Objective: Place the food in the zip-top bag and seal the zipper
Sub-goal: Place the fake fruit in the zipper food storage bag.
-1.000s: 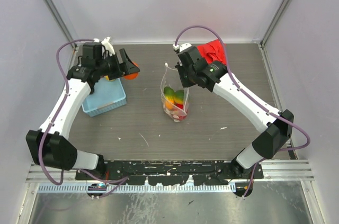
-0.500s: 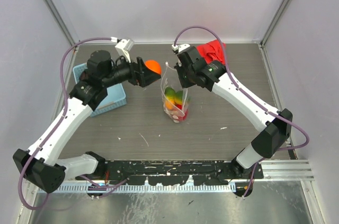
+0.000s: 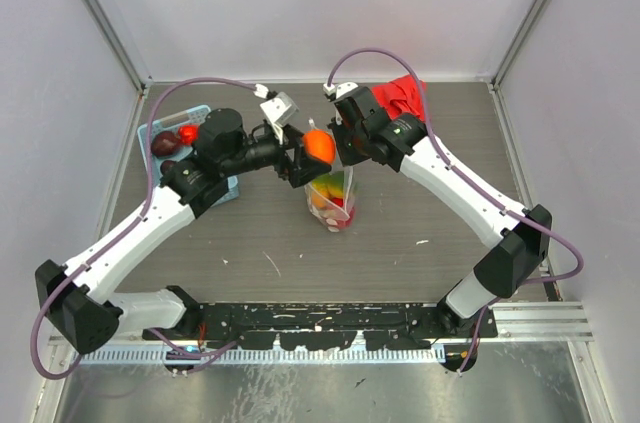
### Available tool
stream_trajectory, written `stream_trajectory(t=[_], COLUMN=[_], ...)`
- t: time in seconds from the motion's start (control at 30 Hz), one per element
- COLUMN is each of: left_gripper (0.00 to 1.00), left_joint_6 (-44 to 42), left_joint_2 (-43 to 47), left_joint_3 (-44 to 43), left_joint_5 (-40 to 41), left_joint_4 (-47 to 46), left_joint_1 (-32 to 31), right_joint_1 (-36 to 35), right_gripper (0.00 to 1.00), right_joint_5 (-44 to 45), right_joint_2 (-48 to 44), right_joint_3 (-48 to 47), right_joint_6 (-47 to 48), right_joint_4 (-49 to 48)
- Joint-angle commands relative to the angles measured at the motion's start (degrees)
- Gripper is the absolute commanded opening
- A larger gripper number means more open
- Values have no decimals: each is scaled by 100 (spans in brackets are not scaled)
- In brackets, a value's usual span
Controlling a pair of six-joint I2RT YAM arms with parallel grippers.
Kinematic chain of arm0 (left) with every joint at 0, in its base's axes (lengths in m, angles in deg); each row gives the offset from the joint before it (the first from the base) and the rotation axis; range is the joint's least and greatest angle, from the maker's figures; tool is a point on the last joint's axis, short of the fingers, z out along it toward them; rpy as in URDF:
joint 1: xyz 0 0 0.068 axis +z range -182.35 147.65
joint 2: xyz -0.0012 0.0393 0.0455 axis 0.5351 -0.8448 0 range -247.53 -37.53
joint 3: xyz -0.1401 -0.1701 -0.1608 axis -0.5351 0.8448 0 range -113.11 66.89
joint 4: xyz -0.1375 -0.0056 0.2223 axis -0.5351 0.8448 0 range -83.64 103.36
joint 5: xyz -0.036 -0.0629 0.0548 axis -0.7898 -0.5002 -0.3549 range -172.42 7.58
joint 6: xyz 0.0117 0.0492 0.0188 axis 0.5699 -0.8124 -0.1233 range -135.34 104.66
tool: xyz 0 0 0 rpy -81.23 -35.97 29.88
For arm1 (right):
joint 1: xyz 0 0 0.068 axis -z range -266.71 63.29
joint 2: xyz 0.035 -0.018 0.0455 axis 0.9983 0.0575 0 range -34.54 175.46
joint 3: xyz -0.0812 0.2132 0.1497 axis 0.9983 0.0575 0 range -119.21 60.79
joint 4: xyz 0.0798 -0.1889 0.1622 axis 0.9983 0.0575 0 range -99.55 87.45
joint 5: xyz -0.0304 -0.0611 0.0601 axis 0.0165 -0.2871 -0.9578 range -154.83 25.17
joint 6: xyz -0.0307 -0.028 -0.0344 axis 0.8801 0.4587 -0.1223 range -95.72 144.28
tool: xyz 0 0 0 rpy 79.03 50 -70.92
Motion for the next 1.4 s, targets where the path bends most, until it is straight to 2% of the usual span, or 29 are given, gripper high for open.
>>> stream_trajectory(t=[0.0,0.2,0.43,0.7,0.93,1.13,1.17,1.37], left_gripper=[51,52,57,68,81,87,91,93], left_joint_6=[-896,-1802,-2322,-2302,-2267,-2215,-2207,-2144], left_joint_2=[-176,-330,-550,-674,-688,-591,-569,-535], left_joint_3=[-35,-35,19,24,35,181,197,240], left_joint_5=[-133,8,363,319,659,766,774,903], left_joint_4=[-344,-7,142,-134,-239,-415,-454,-551], left_joint_1=[-153,-170,-176,-175,-171,-170,-170,-170], right_joint_1=[28,31,33,31,28,27,30,32], right_gripper=[0,0,0,0,0,0,0,0], right_joint_5=[-68,-94,-109,-143,-165,-199,-207,-226], right_joint_2=[-40,-47,-57,-56,-81,-49,-48,-43], right_joint_3=[-280,-282,-282,-280,-263,-280,-280,-279], right_joint_6=[-60,-53,-56,-58,-70,-71,-71,-85], right_joint_4=[-143,-145,-143,-143,-145,-143,-143,-143])
